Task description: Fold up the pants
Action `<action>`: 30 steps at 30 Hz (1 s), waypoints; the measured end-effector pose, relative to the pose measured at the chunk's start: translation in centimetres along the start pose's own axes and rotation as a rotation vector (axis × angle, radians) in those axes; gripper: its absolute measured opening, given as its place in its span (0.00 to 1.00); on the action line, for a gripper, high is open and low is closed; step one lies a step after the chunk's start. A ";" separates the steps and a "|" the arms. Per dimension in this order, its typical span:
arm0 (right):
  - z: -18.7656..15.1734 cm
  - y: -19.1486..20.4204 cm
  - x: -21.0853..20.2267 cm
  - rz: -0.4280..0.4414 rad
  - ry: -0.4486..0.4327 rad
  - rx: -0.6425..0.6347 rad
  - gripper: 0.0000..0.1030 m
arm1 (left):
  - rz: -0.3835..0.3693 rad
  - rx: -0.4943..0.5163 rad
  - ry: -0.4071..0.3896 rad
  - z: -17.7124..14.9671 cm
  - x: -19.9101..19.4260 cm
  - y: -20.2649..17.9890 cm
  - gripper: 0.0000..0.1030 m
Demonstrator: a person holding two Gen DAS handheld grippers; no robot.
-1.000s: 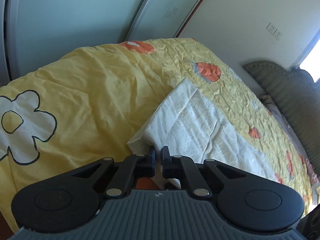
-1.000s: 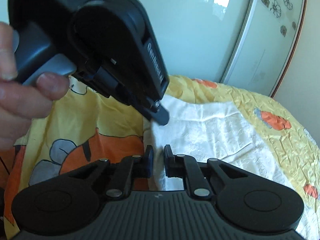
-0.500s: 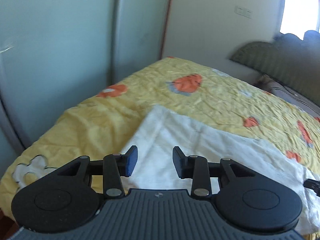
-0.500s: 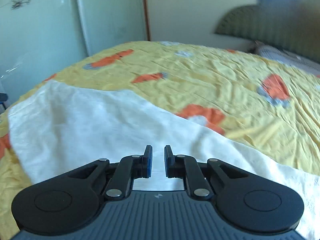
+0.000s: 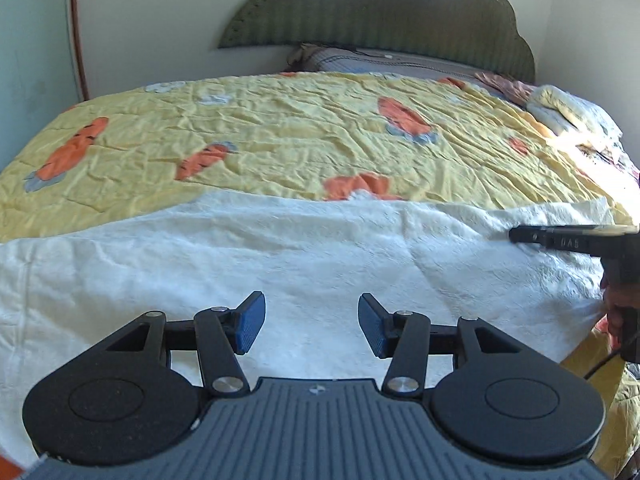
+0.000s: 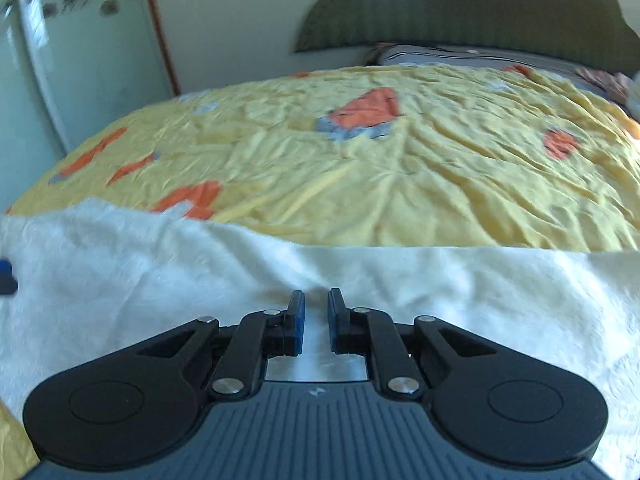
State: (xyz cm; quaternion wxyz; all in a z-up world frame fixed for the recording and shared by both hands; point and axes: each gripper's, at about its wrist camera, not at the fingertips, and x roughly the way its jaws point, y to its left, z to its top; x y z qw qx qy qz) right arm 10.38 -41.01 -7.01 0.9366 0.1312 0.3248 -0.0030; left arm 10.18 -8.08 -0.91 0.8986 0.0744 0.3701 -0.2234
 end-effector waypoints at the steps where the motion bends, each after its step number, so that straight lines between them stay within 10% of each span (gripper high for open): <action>1: 0.1 -1.3 -0.7 -0.044 -0.022 0.062 0.12 | -0.009 0.006 0.007 0.0 0.3 -0.6 0.54; 11: -0.6 -10.3 -3.9 -0.132 -0.033 0.134 0.12 | -0.125 0.093 0.023 0.8 2.5 -5.9 0.55; 15: 0.5 -13.9 -6.8 -0.367 -0.118 0.243 0.13 | -0.101 0.141 -0.013 0.2 2.0 -7.3 0.56; 23: -6.7 -13.0 -13.1 -0.037 -0.169 0.470 0.16 | -0.106 0.200 0.042 -0.9 4.5 -8.8 0.60; 30: -10.4 -13.8 -16.8 -0.206 -0.326 0.680 0.18 | -0.113 0.198 0.014 -0.8 4.0 -8.8 0.60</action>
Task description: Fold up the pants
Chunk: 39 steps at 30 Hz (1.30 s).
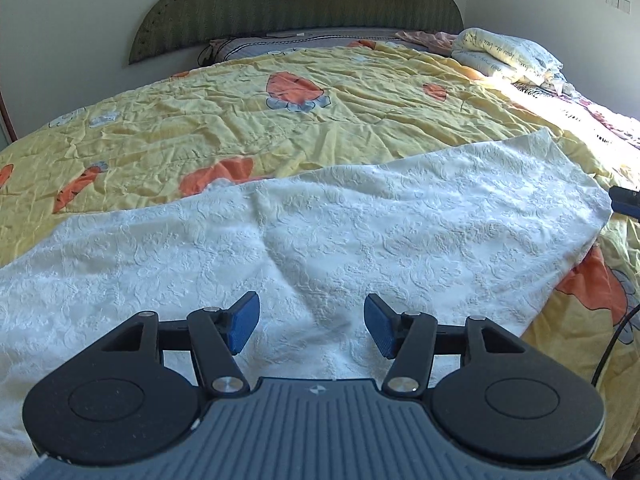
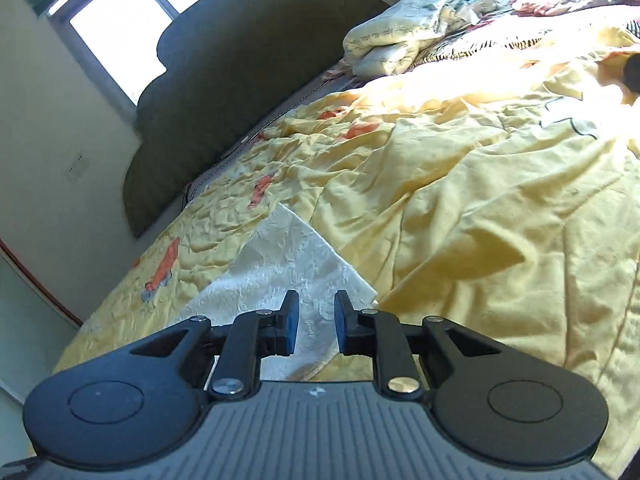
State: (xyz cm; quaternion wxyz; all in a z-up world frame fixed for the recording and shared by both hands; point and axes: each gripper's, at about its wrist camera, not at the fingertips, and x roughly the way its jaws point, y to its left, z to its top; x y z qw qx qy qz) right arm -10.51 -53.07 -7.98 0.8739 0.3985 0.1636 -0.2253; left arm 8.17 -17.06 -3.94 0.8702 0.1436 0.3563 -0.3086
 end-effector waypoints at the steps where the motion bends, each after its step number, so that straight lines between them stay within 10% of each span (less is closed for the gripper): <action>1: -0.1 -0.1 0.2 0.015 0.045 0.017 0.18 | -0.006 -0.003 -0.002 0.1 0.0 0.0 0.60; 6: -2.2 -1.0 1.7 0.075 0.184 0.143 0.20 | -0.030 -0.033 0.036 -0.1 0.5 0.0 0.60; 21: -1.4 -2.4 6.3 0.188 -0.002 0.328 0.13 | -0.076 -0.156 0.035 1.7 0.3 2.3 0.61; 26: -0.7 3.8 4.7 0.170 -0.087 0.016 0.10 | -0.197 -0.342 0.048 2.3 0.4 5.9 0.62; 34: -7.1 19.8 3.5 0.322 -0.068 -0.724 0.10 | -0.707 -0.799 -0.004 2.8 2.2 9.2 0.93; 39: -12.2 22.5 3.5 0.419 0.036 -0.862 0.10 | -0.719 -0.920 0.051 3.0 5.6 8.7 0.94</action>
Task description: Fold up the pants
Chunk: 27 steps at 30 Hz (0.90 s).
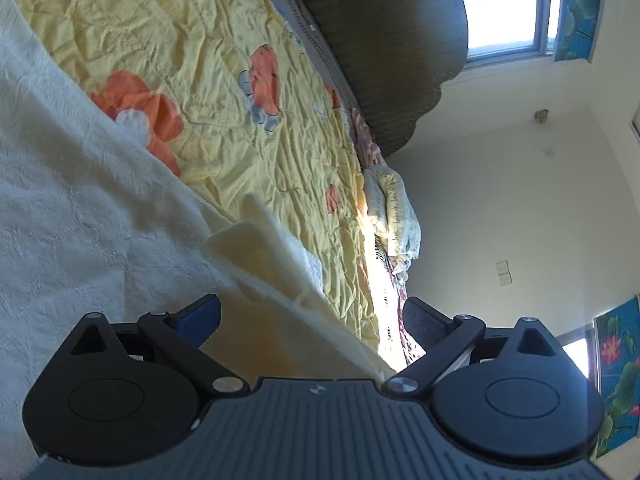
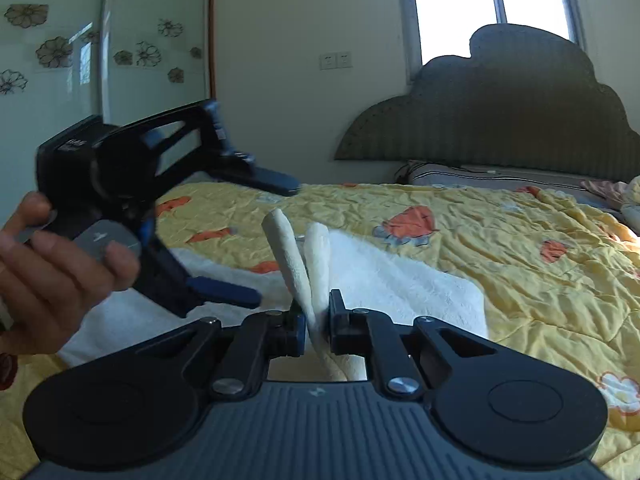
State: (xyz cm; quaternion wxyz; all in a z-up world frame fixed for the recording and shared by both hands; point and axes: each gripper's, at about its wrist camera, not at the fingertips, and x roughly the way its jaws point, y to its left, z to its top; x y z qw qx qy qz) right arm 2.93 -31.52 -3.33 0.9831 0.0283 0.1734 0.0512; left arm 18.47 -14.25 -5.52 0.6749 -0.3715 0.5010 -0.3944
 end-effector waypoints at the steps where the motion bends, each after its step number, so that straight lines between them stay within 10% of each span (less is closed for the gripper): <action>1: -0.3 0.8 0.3 0.024 0.019 -0.018 0.10 | 0.013 -0.036 0.010 0.3 0.5 0.7 0.90; 2: -0.6 1.6 0.5 0.047 0.036 -0.038 0.10 | 0.019 -0.069 0.011 0.6 0.6 1.5 0.86; 7: -1.7 5.4 1.3 0.068 0.104 -0.204 0.12 | 0.135 -0.030 0.013 1.5 -0.2 3.6 0.03; 15: -1.4 10.9 3.5 0.176 0.083 -0.411 0.12 | 0.396 0.428 -0.241 -0.2 -6.0 -0.3 0.03; 23: -2.9 15.0 6.1 0.273 0.116 -0.499 0.13 | 0.612 0.570 -0.316 -2.1 -8.2 1.8 0.04; 27: -3.6 15.9 5.5 0.236 0.152 -0.544 0.21 | 0.634 0.558 -0.304 -1.5 -9.0 2.1 0.41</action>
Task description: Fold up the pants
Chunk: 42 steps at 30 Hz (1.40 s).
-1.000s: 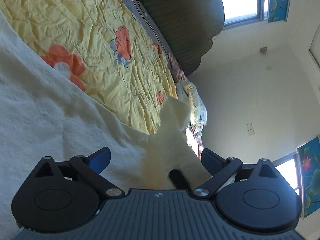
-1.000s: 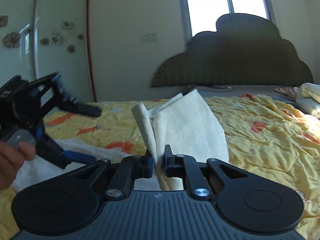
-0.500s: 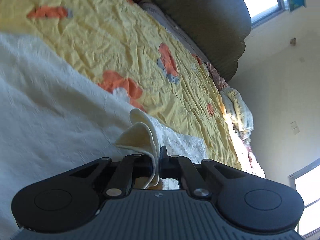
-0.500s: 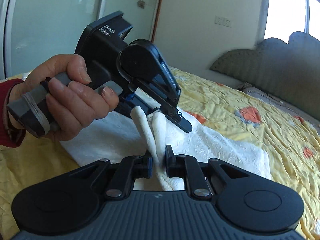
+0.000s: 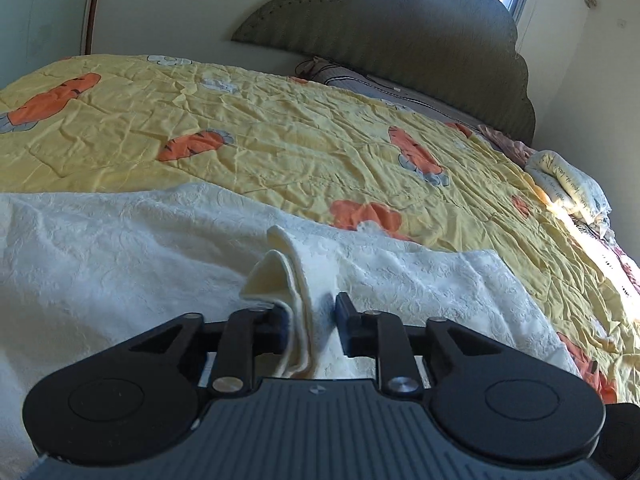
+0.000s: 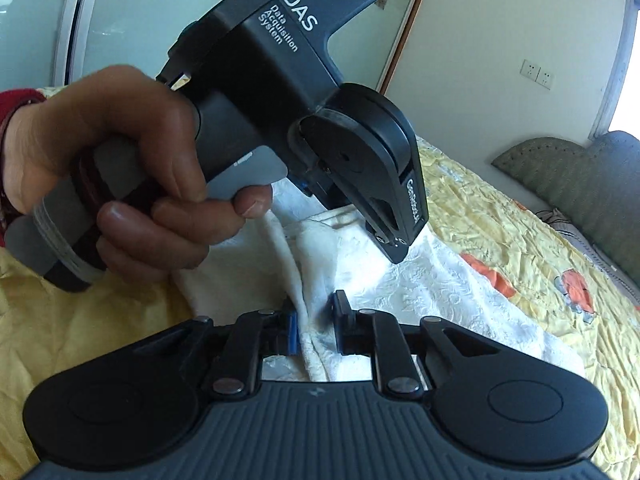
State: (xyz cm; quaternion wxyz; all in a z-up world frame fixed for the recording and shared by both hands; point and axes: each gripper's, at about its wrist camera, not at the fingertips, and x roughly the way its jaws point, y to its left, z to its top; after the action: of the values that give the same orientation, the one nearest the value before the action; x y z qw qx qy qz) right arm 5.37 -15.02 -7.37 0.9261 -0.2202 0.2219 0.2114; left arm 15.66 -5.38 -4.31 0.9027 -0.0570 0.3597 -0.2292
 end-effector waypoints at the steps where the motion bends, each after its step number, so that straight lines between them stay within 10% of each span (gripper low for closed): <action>1: 0.1 0.1 -0.5 0.003 0.006 -0.008 0.24 | 0.019 -0.015 -0.019 0.3 -0.3 0.4 0.46; 6: 0.6 -2.2 -4.7 0.234 -0.101 0.169 0.24 | 0.152 -0.033 -0.081 2.5 -0.8 2.5 0.51; 10: 0.8 -2.8 -3.7 0.125 -0.064 0.212 0.24 | 0.285 0.048 0.013 2.9 1.4 2.2 0.50; 15: 0.1 -0.4 -3.3 0.100 -0.001 0.095 0.24 | 0.379 0.045 -0.071 2.4 -1.2 2.4 0.51; 26: -0.8 6.6 -4.8 -0.148 0.028 -0.280 0.22 | 0.025 -0.167 0.083 1.2 -7.2 2.5 0.62; 29: -0.7 7.3 -5.1 -0.184 0.018 -0.341 0.09 | -0.112 -0.245 0.161 0.8 -7.5 2.8 0.63; 37: 0.7 2.0 -8.9 -0.058 -0.084 0.029 0.06 | -0.290 -0.463 0.308 -0.5 -3.4 3.6 0.67; 42: 0.4 1.1 -8.7 0.016 -0.079 0.103 0.06 | -0.310 -0.588 0.349 -1.3 -0.3 4.3 0.14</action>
State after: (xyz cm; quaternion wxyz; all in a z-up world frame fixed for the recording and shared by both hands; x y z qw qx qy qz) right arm -2.08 -16.43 -3.03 0.9425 -0.1619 0.1976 0.2157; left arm 16.19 -1.37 -6.24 0.7276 -0.3276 0.5456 -0.2563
